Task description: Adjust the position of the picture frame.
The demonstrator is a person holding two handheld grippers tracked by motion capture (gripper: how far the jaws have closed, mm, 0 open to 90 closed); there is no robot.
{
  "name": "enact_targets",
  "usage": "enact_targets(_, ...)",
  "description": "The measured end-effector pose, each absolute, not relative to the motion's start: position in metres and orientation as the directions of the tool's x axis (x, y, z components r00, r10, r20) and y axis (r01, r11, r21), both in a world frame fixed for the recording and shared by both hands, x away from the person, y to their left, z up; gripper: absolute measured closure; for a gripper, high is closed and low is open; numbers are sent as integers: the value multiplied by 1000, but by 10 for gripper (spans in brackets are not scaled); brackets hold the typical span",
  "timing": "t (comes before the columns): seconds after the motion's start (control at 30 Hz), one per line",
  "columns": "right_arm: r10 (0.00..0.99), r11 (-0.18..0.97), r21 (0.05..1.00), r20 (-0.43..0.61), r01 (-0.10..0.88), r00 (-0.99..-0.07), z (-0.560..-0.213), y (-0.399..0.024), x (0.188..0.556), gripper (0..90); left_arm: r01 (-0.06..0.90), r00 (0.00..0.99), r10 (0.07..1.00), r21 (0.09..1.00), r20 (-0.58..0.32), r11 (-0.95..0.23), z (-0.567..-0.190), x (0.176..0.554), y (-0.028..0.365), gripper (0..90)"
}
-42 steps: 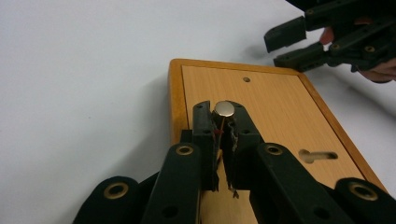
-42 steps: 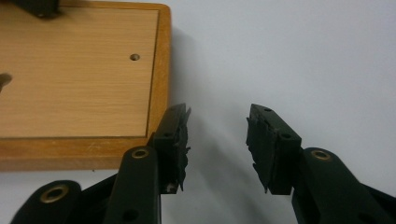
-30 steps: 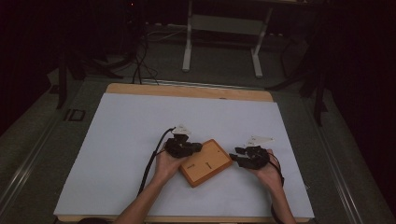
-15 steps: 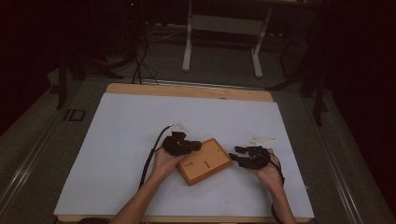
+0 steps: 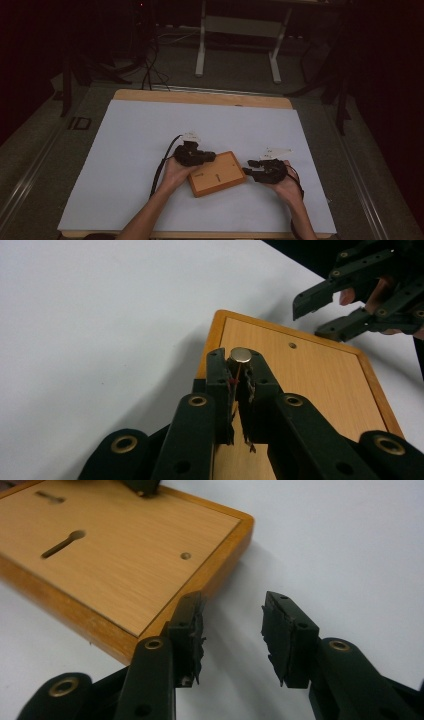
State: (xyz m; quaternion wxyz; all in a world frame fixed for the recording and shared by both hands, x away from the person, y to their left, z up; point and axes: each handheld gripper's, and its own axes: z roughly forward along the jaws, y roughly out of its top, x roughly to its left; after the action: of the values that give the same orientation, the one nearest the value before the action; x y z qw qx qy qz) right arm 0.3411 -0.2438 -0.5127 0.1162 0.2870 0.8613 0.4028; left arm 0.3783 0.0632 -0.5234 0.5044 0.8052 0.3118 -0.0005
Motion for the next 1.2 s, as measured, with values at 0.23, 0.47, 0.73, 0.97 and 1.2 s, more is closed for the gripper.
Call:
enact_targets(0.23, 564, 533, 752, 27, 389, -825, -514, -238, 338, 599, 492, 812, 507, 805, -288, -331, -522, 381, 60, 844)
enact_targets(0.47, 537, 545, 749, 33, 377, -843, -514, -235, 335, 601, 479, 821, 506, 801, -264, -358, -523, 384, 55, 843)
enact_targets(0.73, 498, 578, 731, 37, 363, -866, -518, -229, 333, 607, 441, 849, 477, 803, -228, -401, -531, 388, 54, 841)
enact_targets(0.97, 476, 584, 725, 56, 364, -877, -521, -226, 333, 608, 422, 863, 459, 803, -212, -420, -531, 391, 54, 837)
enact_targets(1.2, 478, 589, 719, 58, 369, -877, -522, -225, 333, 595, 433, 849, 487, 801, -207, -415, -531, 388, 52, 832)
